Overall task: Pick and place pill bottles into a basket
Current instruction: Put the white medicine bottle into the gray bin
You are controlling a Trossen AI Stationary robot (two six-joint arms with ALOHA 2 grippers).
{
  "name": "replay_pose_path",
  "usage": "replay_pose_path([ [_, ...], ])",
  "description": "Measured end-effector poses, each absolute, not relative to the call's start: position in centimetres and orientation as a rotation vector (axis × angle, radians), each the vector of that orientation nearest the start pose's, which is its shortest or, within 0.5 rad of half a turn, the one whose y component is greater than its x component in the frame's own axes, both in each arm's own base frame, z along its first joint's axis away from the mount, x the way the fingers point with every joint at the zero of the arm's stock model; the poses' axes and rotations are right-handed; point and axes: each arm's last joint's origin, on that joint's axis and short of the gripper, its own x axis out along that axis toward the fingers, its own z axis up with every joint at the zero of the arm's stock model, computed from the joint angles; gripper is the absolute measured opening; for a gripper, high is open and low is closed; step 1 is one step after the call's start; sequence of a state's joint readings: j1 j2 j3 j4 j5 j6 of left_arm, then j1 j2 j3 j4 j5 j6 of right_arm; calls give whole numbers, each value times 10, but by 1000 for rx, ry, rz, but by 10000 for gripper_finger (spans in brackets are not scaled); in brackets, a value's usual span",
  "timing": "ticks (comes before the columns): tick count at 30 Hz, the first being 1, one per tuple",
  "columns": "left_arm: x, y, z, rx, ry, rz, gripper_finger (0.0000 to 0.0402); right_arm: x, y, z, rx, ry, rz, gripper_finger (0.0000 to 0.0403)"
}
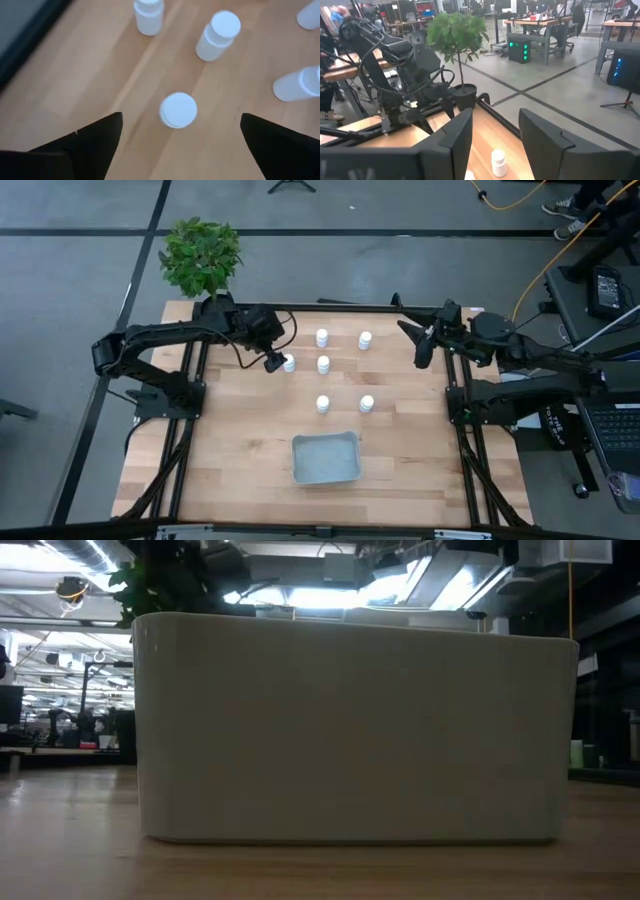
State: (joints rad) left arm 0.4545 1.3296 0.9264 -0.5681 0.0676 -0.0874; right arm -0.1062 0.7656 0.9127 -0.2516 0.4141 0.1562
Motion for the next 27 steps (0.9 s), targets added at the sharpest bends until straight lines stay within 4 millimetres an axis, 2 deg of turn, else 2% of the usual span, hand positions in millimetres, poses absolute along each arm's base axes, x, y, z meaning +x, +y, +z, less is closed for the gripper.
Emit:
replay_pose_path([
  [3,233,111,224,-379,925,408,398,158,-29,370,129,79,-528,163],
  [12,232,110,195,-407,930,408,400,165,-29,367,102,108,-528,163],
  [22,256,120,161,-469,908,380,400,165,-29,366,101,111,-528,163],
  [27,260,123,151,-470,920,392,400,165,-29,366,103,111,-522,163],
])
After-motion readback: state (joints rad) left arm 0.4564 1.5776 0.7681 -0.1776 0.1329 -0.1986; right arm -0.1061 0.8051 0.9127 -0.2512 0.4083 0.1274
